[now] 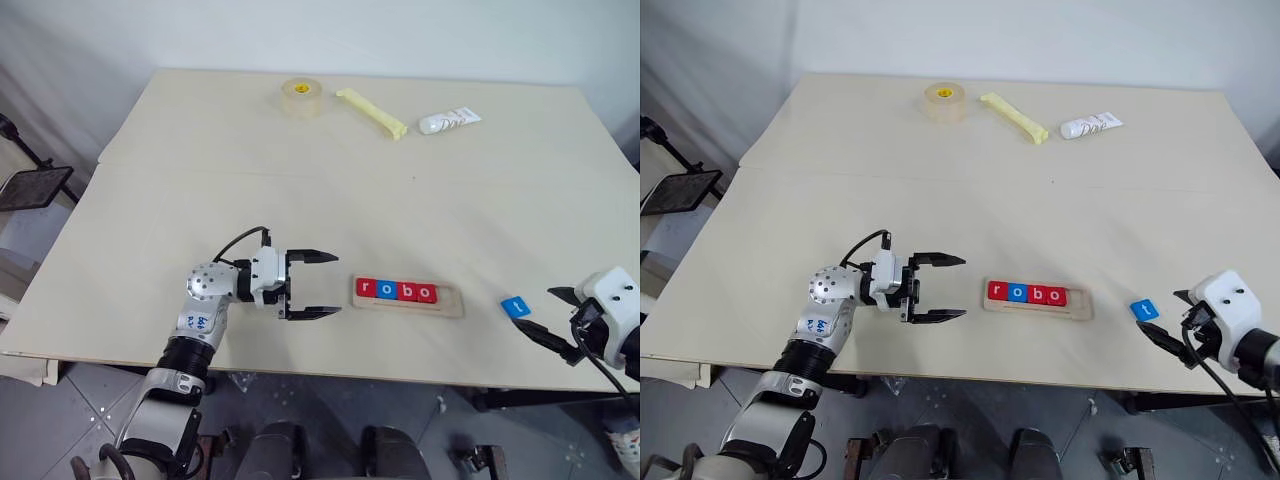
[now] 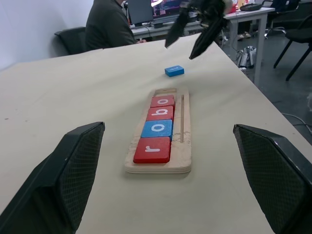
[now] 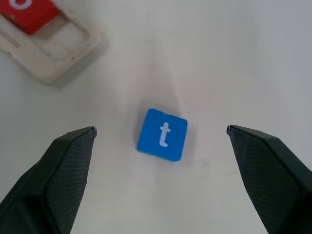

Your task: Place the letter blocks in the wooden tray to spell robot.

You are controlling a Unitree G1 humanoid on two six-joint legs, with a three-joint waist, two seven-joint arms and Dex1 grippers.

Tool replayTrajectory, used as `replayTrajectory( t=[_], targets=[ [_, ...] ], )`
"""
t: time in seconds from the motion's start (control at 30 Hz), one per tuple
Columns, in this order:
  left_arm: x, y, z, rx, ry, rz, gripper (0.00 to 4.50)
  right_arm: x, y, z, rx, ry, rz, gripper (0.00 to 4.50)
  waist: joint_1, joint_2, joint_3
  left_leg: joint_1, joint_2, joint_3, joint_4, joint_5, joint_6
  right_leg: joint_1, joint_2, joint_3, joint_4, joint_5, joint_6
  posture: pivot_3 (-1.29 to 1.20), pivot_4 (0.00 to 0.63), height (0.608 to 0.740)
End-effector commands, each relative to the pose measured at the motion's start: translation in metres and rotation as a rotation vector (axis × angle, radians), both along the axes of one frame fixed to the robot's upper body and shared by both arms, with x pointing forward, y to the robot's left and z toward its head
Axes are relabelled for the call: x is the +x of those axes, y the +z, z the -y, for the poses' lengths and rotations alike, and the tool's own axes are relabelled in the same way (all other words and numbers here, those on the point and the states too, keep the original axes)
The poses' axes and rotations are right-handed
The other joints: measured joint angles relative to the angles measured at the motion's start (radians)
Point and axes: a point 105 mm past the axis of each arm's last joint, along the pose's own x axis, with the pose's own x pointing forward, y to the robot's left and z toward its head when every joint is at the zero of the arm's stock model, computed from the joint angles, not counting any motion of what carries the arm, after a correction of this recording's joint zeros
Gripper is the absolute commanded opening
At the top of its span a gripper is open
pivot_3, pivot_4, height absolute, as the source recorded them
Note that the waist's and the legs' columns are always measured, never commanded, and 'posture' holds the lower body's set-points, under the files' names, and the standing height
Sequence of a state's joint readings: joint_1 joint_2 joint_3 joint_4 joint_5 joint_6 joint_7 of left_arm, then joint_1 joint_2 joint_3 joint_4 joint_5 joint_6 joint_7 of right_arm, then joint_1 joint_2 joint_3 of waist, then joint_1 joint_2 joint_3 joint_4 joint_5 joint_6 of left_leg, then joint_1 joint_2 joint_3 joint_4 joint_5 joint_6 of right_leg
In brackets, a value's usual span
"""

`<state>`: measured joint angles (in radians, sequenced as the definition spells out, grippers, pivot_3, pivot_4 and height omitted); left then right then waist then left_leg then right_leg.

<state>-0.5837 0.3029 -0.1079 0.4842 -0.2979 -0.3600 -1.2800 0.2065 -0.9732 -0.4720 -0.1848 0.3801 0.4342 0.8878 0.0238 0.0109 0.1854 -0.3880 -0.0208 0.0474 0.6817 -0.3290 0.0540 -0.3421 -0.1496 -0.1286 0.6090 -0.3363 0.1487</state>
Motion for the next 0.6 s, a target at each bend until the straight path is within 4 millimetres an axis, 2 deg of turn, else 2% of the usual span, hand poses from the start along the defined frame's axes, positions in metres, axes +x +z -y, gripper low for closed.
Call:
replayTrajectory(
  t=[0.03,0.4,0.6],
  targets=[
    [-0.002,0.004,0.001,-0.003,-0.009,0.033,4.5,0.004,0.001,0.0,-0.079,0.145,-0.051,4.48,0.0,0.0,0.0,0.0,0.0,0.0,0.0,0.0,0.0,0.0,0.0,-0.001,0.0,0.0,0.0,0.0,0.15,0.74],
    [-0.012,0.0,-0.007,-0.003,0.017,0.02,4.5,0.028,-0.003,0.015,-0.288,0.41,-0.177,4.48,0.001,0.0,0.0,-0.001,0.0,-0.001,0.001,0.0,0.0,0.001,-0.001,-0.003,-0.001,0.0,0.0,0.0,0.15,0.74],
    [-0.018,-0.002,-0.011,-0.002,0.038,0.012,4.5,0.034,-0.008,0.016,-0.321,0.486,-0.211,4.48,-0.001,0.0,0.0,-0.002,0.0,-0.002,0.002,0.0,0.0,0.001,-0.001,-0.003,-0.001,0.0,0.0,0.0,0.15,0.74]
  ],
)
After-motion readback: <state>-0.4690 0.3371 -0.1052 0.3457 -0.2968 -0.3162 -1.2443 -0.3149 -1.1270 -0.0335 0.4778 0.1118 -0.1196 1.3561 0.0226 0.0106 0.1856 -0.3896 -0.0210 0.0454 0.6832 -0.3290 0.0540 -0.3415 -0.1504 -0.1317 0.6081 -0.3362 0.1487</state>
